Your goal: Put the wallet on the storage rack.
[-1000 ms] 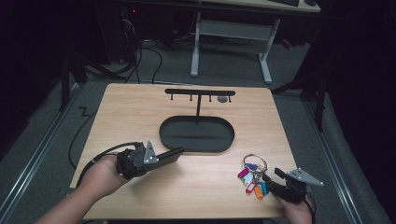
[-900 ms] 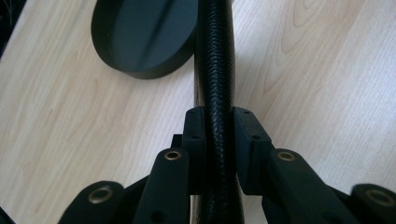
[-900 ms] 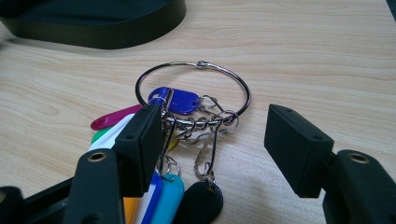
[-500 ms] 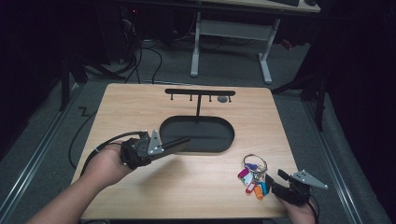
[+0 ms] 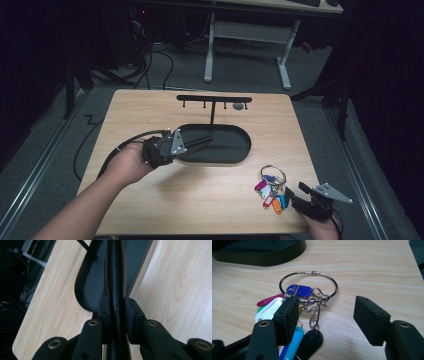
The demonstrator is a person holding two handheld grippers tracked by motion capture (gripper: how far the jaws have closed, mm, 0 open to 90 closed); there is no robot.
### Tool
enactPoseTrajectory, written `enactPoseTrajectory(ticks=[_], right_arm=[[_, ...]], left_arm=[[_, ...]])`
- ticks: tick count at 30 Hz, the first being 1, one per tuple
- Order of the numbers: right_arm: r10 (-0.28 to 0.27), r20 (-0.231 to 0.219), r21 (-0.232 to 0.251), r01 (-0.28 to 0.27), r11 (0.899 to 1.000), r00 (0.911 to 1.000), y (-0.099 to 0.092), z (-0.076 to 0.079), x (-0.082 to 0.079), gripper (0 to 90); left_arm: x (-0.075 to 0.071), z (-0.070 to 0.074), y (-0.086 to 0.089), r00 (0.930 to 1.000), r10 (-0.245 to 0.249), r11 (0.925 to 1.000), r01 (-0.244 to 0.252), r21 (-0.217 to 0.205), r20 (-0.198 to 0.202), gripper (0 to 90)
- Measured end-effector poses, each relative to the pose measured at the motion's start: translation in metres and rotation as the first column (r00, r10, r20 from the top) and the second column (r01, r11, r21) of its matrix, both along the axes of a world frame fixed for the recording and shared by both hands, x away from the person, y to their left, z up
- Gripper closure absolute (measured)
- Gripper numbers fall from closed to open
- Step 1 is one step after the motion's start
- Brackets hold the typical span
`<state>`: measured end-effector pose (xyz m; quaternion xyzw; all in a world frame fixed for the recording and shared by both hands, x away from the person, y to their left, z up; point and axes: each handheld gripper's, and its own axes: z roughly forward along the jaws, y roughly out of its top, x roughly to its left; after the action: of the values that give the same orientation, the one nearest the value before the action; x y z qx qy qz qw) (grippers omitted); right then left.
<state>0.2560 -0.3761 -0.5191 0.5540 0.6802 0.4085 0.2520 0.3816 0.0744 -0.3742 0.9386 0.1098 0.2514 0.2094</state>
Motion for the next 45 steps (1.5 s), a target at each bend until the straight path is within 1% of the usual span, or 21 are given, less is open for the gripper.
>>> enactPoseTrajectory(ticks=[2,4,5,6,7,8,10,13,14,17,18,20,22,23,24,29,30,33,37,38,45], right_arm=[[-0.003,0.000,0.002,0.003,1.000,1.0000,0.000,0.000,-0.001,37.3],[-0.002,0.000,0.000,0.002,1.000,1.0000,-0.001,0.000,-0.001,37.2],[-0.005,-0.002,0.002,0.005,1.000,1.0000,-0.001,0.000,-0.002,37.3],[-0.005,-0.002,0.002,0.005,1.000,1.0000,-0.001,0.000,-0.002,37.3],[-0.008,-0.002,0.004,0.008,1.000,1.0000,-0.002,0.000,-0.002,37.3],[-0.008,-0.002,0.004,0.008,1.000,1.0000,-0.002,0.000,-0.002,37.3],[-0.007,0.000,0.002,0.007,1.000,1.0000,-0.003,0.000,-0.003,37.3],[-0.009,-0.002,0.005,0.009,1.000,1.0000,-0.004,-0.001,-0.003,37.3],[-0.009,-0.003,0.007,0.009,1.000,1.0000,-0.004,-0.001,-0.003,37.3],[-0.011,-0.005,0.008,0.011,1.000,0.9999,-0.005,-0.001,-0.004,37.3],[-0.012,-0.007,0.010,0.012,1.000,0.9999,-0.005,-0.001,-0.004,37.3],[-0.012,-0.005,0.010,0.012,1.000,0.9999,-0.005,-0.001,-0.004,37.3],[-0.010,-0.003,0.010,0.010,1.000,0.9999,-0.006,-0.001,-0.005,37.2],[-0.010,-0.003,0.010,0.010,1.000,0.9999,-0.006,-0.001,-0.005,37.2],[-0.009,-0.005,0.011,0.009,1.000,0.9999,-0.005,-0.002,-0.005,37.3],[-0.005,-0.009,0.011,0.005,1.000,1.0000,-0.005,-0.003,-0.004,37.3],[-0.004,-0.011,0.011,0.004,1.000,0.9999,-0.005,-0.003,-0.004,37.3],[-0.001,-0.017,0.009,0.001,1.000,0.9999,-0.005,-0.004,-0.003,37.3],[-0.002,-0.021,0.012,0.003,1.000,0.9998,-0.004,-0.005,-0.003,37.3],[-0.002,-0.021,0.012,0.003,1.000,0.9998,-0.004,-0.005,-0.003,37.3],[-0.001,-0.027,0.008,0.002,1.000,0.9996,-0.004,-0.006,-0.003,37.4]], left_arm=[[0.009,-0.002,-0.011,0.9999,-0.014,0.9999,0.014,-0.007,0.007,77.3],[0.014,-0.004,-0.018,0.9994,-0.030,0.9995,0.030,-0.006,0.017,77.4],[0.018,-0.006,-0.023,0.9989,-0.040,0.9991,0.041,-0.014,0.023,77.4],[0.018,-0.006,-0.023,0.9989,-0.040,0.9991,0.041,-0.014,0.023,77.4],[0.023,-0.008,-0.030,0.9983,-0.049,0.9987,0.049,-0.014,0.033,77.4],[0.023,-0.008,-0.030,0.9983,-0.049,0.9987,0.049,-0.014,0.033,77.4],[0.031,-0.011,-0.042,0.9960,-0.073,0.9972,0.073,-0.012,0.052,77.4],[0.036,-0.014,-0.049,0.9942,-0.091,0.9957,0.092,-0.015,0.058,77.3],[0.040,-0.016,-0.054,0.9923,-0.103,0.9945,0.104,-0.013,0.069,77.4],[0.048,-0.020,-0.063,0.9908,-0.113,0.9933,0.114,-0.015,0.075,77.4],[0.051,-0.021,-0.065,0.9914,-0.113,0.9932,0.114,-0.020,0.066,77.4],[0.053,-0.023,-0.066,0.9913,-0.114,0.9929,0.116,-0.026,0.066,77.3],[0.061,-0.027,-0.068,0.9909,-0.113,0.9927,0.116,-0.034,0.073,77.4],[0.061,-0.027,-0.068,0.9909,-0.113,0.9927,0.116,-0.034,0.073,77.4],[0.067,-0.032,-0.069,0.9917,-0.112,0.9927,0.114,-0.038,0.063,77.4],[0.074,-0.039,-0.070,0.9926,-0.103,0.9939,0.105,-0.034,0.065,77.4],[0.078,-0.042,-0.070,0.9926,-0.102,0.9939,0.105,-0.036,0.066,77.4],[0.081,-0.045,-0.070,0.9919,-0.104,0.9936,0.107,-0.037,0.073,77.4],[0.084,-0.048,-0.070,0.9909,-0.115,0.9923,0.117,-0.038,0.071,77.4],[0.085,-0.049,-0.071,0.9903,-0.116,0.9923,0.119,-0.034,0.076,77.4],[0.091,-0.057,-0.068,0.9893,-0.124,0.9919,0.125,-0.018,0.078,77.4]])
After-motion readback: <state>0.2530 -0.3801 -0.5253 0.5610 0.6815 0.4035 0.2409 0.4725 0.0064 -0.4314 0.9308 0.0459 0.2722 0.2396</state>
